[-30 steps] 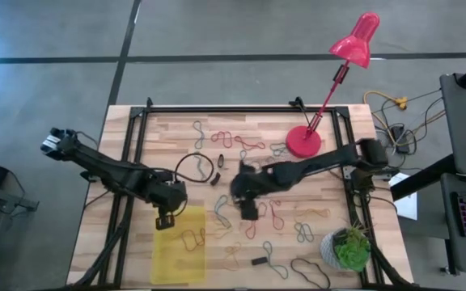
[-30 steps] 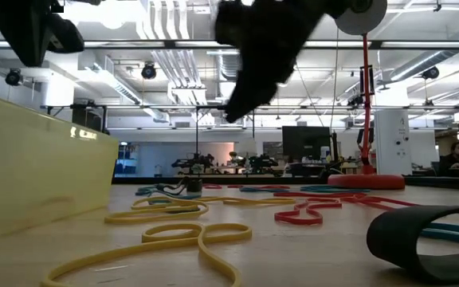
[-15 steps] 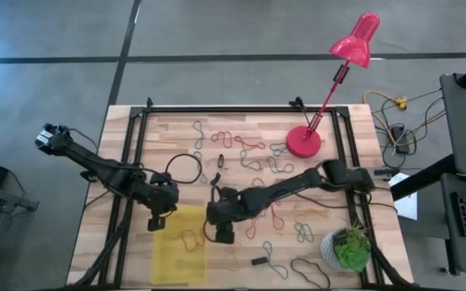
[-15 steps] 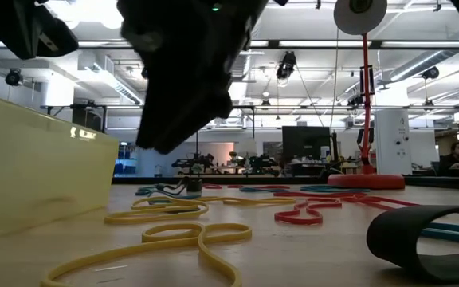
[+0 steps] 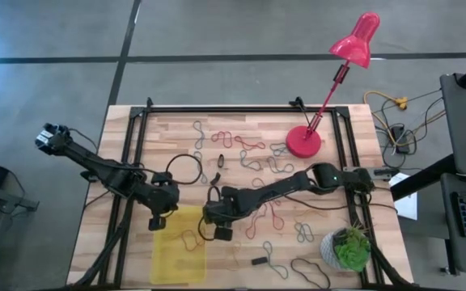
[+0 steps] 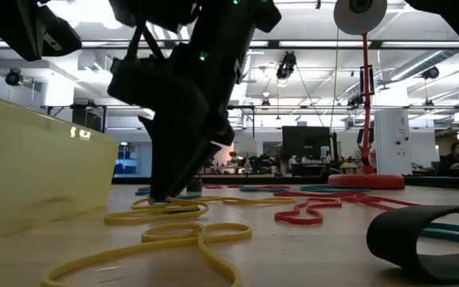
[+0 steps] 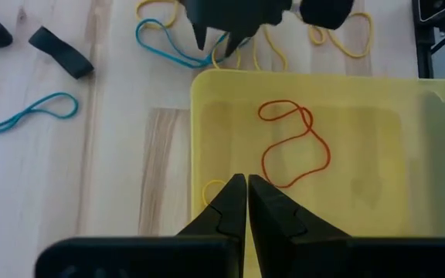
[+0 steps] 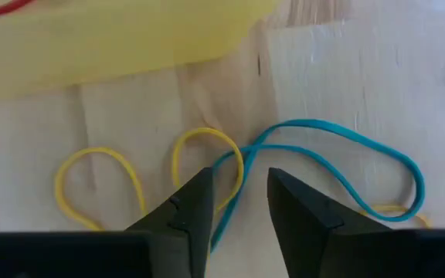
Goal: Pick and place rubber bands into bin
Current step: Put the yellow rubber band into the bin
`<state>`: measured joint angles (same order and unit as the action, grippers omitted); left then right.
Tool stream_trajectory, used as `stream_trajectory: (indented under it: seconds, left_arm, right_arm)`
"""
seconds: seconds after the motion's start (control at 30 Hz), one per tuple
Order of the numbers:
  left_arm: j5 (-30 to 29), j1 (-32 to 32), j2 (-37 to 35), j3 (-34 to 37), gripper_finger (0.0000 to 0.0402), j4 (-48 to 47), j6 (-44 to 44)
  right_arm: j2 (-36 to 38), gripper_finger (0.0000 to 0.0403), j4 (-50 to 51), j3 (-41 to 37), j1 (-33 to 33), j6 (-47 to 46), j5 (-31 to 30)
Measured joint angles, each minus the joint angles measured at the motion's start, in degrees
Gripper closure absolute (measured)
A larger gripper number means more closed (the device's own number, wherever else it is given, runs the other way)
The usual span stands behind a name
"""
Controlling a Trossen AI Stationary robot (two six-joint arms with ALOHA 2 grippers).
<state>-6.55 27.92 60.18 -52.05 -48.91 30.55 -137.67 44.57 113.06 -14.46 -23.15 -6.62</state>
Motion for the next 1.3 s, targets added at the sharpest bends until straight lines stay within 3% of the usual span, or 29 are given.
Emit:
stream_trajectory:
  seconds: [0.63,0.97,1.3]
  left_arm:
    - [-1.1,0.0,0.0,1.7,0.0401,0.7,-2.5]
    - [-1.7,0.0,0.0,1.8,0.0401,0.6,-2.5]
    - [-3.8,0.0,0.0,1.9,0.0401,0.4,-2.6]
  right_arm:
    - [-0.2,0.039,-0.1,-0.8,1.2,-0.2,1.3]
    - [0.1,0.0395,0.3,0.4,1.6,-0.3,3.3]
    - [2.3,0.0395,5.1,12.3,2.0,1.0,2.1]
